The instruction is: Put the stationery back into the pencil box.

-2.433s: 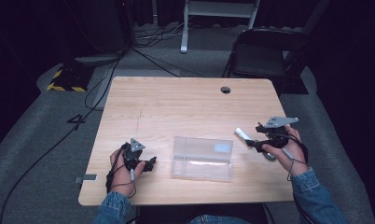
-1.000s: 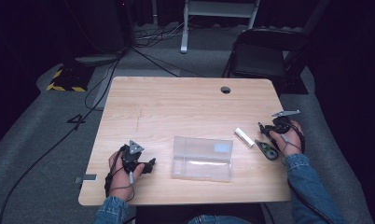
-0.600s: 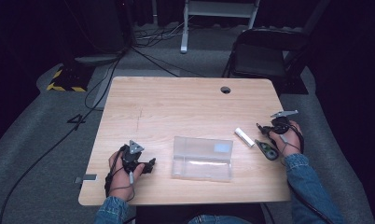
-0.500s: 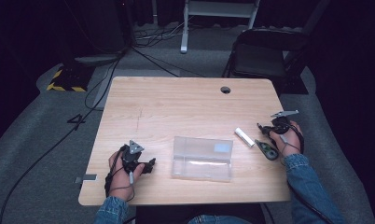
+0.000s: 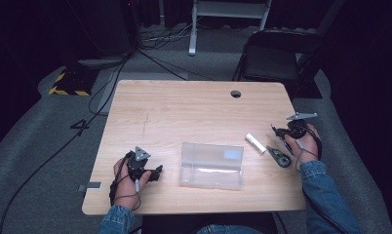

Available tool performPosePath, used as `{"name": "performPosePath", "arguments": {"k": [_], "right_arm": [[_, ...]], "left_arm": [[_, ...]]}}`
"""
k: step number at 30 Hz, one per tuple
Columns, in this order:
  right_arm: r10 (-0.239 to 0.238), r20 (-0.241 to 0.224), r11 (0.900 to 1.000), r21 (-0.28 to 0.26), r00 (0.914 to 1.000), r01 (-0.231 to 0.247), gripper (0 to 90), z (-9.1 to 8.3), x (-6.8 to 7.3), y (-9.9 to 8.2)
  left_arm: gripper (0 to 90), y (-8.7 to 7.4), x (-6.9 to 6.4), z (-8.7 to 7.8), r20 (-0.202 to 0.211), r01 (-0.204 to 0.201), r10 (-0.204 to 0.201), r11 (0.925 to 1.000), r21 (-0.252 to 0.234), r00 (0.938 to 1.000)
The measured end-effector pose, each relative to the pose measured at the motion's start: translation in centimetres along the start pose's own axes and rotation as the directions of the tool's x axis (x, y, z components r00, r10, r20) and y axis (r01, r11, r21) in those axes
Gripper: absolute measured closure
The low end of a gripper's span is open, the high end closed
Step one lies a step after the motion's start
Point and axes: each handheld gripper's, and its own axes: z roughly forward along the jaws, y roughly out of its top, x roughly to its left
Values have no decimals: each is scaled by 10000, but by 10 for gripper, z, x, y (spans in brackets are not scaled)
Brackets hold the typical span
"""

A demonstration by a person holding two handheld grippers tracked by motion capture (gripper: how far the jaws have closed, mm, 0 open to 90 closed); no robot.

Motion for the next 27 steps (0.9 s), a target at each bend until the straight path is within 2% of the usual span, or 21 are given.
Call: {"name": "performPosePath", "arguments": {"k": [8,12,23,27], "right_arm": [[-407,-286,9952,-904,9988,380,806,-26,14,13],[-618,-511,9918,-1149,9968,556,806,-35,24,20],[-1368,-1024,9781,-1718,9853,1179,806,-57,54,34],[-1666,-1428,9724,-1876,9756,1386,806,-63,68,38]], "left_arm": [[149,0,0,0,-14,8,-8,10000,-20,10000],[149,0,0,0,2,5,-5,10000,-5,10000],[149,0,0,0,3,-3,3,10000,2,10000],[149,0,0,0,7,2,-2,10000,1,10000]]}}
